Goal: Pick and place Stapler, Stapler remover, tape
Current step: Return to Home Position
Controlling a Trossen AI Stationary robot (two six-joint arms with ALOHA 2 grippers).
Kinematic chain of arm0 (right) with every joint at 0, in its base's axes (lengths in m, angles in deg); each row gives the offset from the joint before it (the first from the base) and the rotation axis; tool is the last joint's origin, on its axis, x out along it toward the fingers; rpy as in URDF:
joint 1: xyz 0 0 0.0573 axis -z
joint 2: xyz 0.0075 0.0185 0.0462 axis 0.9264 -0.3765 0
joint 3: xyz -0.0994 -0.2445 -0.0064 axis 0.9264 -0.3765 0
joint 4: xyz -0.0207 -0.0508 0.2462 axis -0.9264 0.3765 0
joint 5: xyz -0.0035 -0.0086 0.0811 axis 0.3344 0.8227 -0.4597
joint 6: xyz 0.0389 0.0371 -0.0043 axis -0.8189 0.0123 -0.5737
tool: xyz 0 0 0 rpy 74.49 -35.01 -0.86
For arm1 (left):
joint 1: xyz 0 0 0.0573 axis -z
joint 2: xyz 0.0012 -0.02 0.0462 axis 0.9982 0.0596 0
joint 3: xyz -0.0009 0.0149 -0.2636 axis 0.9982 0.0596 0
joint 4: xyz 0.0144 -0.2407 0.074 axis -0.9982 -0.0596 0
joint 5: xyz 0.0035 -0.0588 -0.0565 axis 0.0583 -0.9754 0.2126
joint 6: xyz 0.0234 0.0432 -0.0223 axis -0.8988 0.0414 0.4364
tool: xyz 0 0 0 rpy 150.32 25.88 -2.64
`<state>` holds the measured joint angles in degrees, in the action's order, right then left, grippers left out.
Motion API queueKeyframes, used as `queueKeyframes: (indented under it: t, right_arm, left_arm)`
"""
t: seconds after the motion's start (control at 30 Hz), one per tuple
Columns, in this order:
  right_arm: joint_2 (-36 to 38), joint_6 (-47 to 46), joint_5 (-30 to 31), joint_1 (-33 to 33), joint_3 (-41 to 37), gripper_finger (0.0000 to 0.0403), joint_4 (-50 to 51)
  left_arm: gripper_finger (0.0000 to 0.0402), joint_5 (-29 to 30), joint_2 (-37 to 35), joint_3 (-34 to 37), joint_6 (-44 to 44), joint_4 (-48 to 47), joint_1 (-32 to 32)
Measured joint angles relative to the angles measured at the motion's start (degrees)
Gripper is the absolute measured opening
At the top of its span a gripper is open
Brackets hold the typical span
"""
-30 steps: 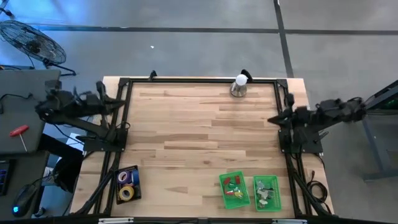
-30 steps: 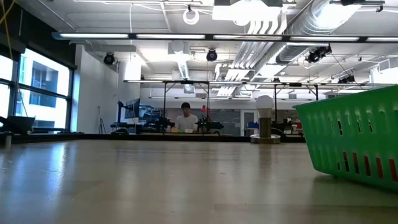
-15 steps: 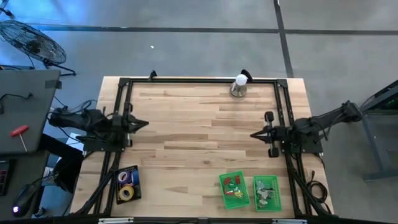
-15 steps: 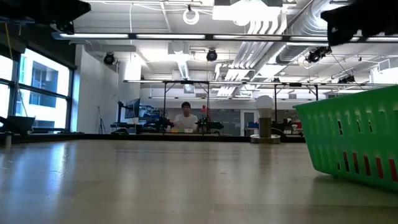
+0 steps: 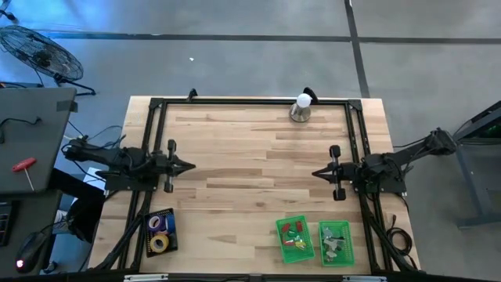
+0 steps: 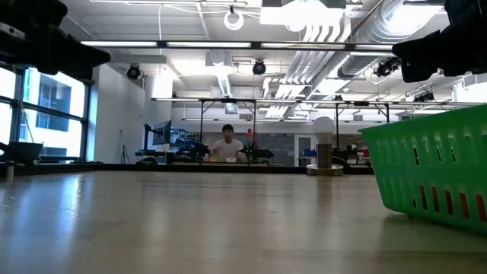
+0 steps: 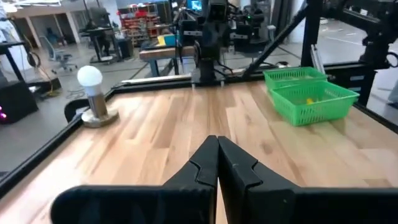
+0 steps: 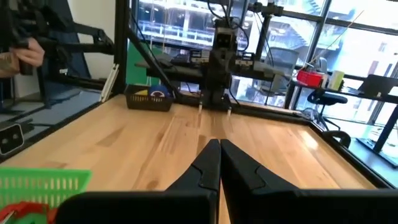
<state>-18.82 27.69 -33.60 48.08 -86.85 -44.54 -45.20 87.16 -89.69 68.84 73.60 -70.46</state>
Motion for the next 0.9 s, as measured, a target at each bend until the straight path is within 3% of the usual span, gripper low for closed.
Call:
queueKeyframes:
  t: [0.27,0.5,0.67,0.9]
  right_arm:
    - [-0.2,-1.5,0.3,3.2,0.0,0.0,4.0]
    - [-0.2,-3.7,1.1,6.8,0.0,0.0,6.5]
    - [-0.2,-5.7,-1.5,8.3,0.0,0.0,4.5]
    - [-0.2,-4.0,-0.1,9.3,0.0,0.0,4.0]
  left_arm:
    - [0.0,-9.1,0.2,3.0,-1.6,3.6,0.0]
    - [0.0,-12.5,0.0,3.0,-3.5,2.9,0.0]
    - [0.0,-16.6,0.0,3.2,-3.6,3.3,0.0]
    - [0.0,-17.5,0.0,3.6,-4.9,3.7,0.0]
